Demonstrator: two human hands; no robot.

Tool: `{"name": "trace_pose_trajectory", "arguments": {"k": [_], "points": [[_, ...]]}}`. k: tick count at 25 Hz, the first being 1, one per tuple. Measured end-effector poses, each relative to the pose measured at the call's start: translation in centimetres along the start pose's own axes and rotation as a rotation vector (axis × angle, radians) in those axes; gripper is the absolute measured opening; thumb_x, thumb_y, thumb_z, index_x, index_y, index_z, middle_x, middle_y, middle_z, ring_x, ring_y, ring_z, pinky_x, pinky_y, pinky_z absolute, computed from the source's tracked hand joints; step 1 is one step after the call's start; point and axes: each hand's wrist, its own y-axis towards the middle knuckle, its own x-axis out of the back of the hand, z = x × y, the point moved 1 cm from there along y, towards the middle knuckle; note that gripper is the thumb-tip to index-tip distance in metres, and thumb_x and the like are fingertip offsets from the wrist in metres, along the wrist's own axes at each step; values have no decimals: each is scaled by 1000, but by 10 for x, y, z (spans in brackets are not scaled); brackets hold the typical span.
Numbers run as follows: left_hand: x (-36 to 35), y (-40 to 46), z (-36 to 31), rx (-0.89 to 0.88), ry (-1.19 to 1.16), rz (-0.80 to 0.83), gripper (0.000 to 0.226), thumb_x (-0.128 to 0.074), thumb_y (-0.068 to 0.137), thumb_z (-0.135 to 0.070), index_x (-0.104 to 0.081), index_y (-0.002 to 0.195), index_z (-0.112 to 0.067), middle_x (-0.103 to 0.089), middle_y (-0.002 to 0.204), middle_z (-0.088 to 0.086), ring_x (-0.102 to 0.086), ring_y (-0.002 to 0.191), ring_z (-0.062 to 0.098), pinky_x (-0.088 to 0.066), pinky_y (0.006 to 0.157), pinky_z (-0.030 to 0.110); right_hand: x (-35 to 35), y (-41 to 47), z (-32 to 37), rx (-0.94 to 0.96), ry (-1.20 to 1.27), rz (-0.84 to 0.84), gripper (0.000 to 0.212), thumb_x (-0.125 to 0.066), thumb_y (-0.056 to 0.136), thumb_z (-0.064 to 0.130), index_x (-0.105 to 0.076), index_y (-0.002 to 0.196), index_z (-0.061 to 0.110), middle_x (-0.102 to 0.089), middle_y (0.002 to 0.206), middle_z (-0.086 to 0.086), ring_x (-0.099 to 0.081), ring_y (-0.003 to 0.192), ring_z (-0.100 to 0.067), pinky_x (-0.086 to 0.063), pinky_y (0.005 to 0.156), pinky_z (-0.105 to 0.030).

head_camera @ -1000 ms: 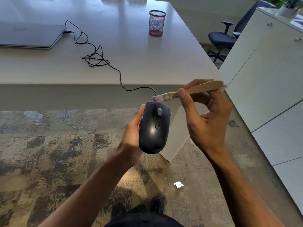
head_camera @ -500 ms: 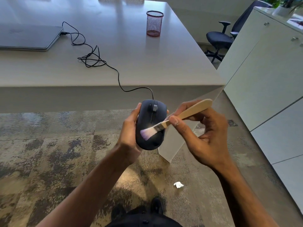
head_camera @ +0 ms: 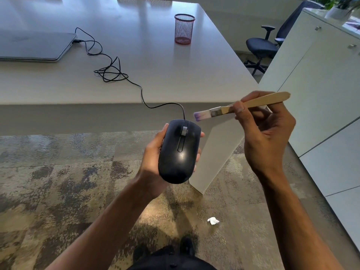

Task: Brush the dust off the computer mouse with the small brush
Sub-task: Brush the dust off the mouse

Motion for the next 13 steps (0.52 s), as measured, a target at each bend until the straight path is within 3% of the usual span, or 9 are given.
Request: {"name": "trace_pose_trajectory", "arguments": {"k": [3,7,10,13], "points": [[-2,1,1,-11,-7,4,73,-31,98,-51,-44,139,9,-70,79,7,-64,64,17,-53,56,26,-4,0,2,-36,34,77,9,-65,90,17,-62,98,16,-69,85,23,-71,82,-7,-58,77,-22],[-2,3,2,-11,-10,4,74,-32,97,-51,-42,141,8,-71,80,6,-64,65,16,-53,57,26,-4,1,3,-31,-15,2,11,-66,90,18,-61,100,17,-69,86,23,-72,86,-8,-58,76,-21],[-3,4,4,-20,-6,0,75,-33,96,-52,-43,140,8,-70,81,7,-64,64,17,-53,56,27,-5,-2,7,-20,17,64,11,-66,90,14,-61,100,13,-69,86,22,-72,85,-9,-57,77,-22],[-2,3,4,-39,-30,-2,73,-35,97,-51,-45,139,8,-69,83,9,-64,66,17,-53,58,27,-4,-3,7,-46,0,24,9,-66,91,15,-61,99,15,-69,85,26,-72,84,-6,-57,77,-21]]}}
